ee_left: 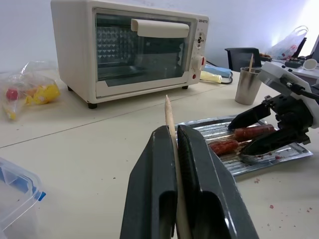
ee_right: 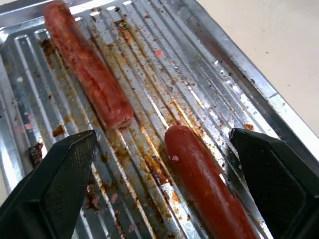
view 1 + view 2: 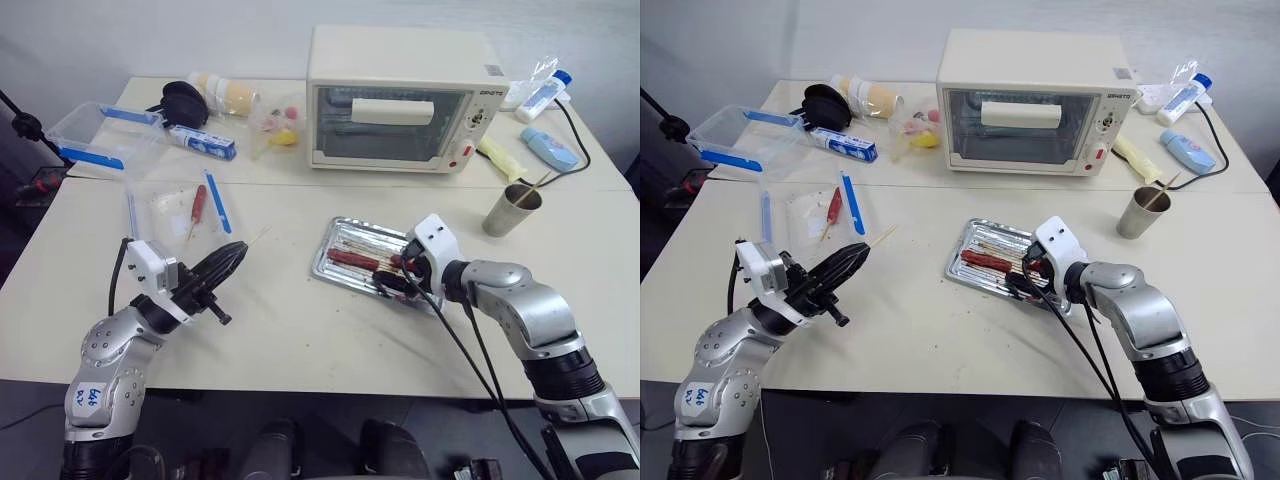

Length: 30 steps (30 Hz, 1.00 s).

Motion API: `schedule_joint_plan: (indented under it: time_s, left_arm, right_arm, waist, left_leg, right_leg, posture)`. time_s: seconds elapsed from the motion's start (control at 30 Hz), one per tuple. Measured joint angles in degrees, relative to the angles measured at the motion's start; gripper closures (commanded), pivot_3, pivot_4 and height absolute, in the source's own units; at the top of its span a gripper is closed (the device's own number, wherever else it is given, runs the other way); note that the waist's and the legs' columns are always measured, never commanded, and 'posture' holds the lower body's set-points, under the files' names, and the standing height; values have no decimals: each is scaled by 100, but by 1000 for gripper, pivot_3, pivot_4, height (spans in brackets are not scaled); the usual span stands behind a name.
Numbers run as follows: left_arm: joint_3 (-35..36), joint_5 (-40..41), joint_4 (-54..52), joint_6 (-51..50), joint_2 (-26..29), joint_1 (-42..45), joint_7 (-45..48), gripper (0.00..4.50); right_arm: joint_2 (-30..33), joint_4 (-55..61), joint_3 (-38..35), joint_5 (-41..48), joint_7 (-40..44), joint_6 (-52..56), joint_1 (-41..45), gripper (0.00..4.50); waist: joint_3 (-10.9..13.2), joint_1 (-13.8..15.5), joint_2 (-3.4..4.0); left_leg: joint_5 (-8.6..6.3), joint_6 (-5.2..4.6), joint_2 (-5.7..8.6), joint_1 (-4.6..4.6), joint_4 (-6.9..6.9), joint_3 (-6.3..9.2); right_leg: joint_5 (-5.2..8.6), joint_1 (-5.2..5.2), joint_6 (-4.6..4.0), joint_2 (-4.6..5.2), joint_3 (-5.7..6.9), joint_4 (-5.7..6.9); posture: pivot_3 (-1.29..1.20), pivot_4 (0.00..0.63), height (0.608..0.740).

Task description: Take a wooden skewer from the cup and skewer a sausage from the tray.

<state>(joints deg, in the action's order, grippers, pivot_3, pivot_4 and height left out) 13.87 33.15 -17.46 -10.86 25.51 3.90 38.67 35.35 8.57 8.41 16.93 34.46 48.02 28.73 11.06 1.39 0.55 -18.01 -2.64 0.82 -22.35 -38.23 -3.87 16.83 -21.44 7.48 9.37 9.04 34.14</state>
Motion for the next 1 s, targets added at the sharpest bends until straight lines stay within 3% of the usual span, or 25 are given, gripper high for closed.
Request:
schedule_joint_plan:
  time_s: [0.13, 0.5, 0.6, 0.77, 1.0]
  left_arm:
    - [0, 0, 6, 1, 1, 3, 18, 4500]
    - [-63, 0, 21, 5, -7, 39, 30, 4500]
    - [-89, 0, 34, 6, -7, 71, 35, 4500]
    - [-92, 1, 42, 7, -6, 108, 68, 4500]
    - [-92, 1, 44, 7, -5, 107, 118, 4500]
  right_arm:
    - [292, 0, -30, 13, 396, -158, -102, 24]
    - [213, -625, -4, -135, 732, -917, 85, 24]
    - [212, -755, 18, -224, 821, -994, 166, 546]
    - [231, -867, 18, -243, 1038, -963, 221, 2193]
    - [350, -867, 18, -254, 1333, -911, 274, 2193]
  waist:
    - [0, -6, -1]
    - [0, -15, -1]
    - [0, -14, 0]
    - [0, -9, -1]
    - [0, -9, -1]
  left_leg:
    - [0, 0, -1, 1, 1, 0]
    - [1, 1, -2, 1, -1, -2]
    - [1, 1, -2, 1, 0, -1]
    - [1, 1, -2, 0, 0, -1]
    - [1, 1, -2, 0, 0, -1]
  right_leg:
    - [0, 0, 0, -1, 0, 0]
    - [0, 0, 0, -2, 0, 1]
    - [0, 0, 0, -2, 0, 0]
    - [0, 0, 0, -2, 0, 0]
    - [0, 0, 0, -2, 0, 0]
  posture:
    - [0, 150, 740]
    - [0, 150, 740]
    - [0, 150, 740]
    - [0, 150, 740]
    - [0, 150, 740]
